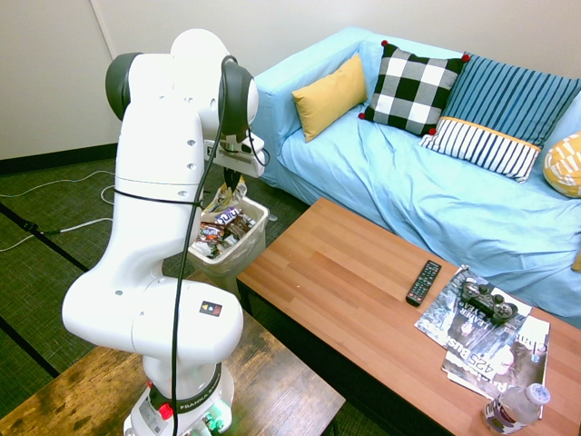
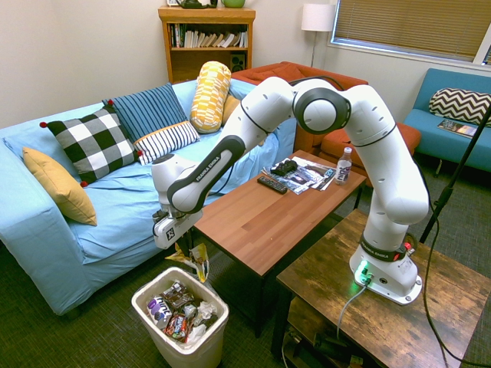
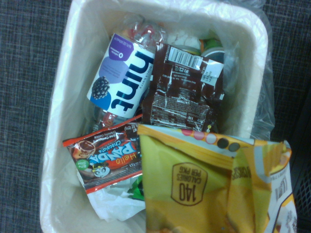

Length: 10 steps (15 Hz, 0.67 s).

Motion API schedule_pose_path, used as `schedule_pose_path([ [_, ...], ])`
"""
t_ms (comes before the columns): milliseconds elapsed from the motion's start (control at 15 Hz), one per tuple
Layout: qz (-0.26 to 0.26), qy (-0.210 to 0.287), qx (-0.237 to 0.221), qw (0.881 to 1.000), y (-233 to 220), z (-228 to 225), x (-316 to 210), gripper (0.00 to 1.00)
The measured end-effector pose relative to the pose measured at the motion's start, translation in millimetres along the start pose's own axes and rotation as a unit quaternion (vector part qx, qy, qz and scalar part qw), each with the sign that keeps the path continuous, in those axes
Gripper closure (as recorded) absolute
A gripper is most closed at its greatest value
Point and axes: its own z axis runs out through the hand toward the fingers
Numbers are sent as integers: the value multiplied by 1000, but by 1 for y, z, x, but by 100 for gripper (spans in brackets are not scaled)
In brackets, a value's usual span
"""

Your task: Throw the chip bag in the trash bin

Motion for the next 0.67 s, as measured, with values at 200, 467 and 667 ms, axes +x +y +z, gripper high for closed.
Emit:
schedule_pose_path([
  [200,-5,-1,2,1000,-3,1,1,0],
  [467,-6,-3,1,1000,-6,7,5,0],
  [667,-6,-3,2,1000,-10,3,8,0],
])
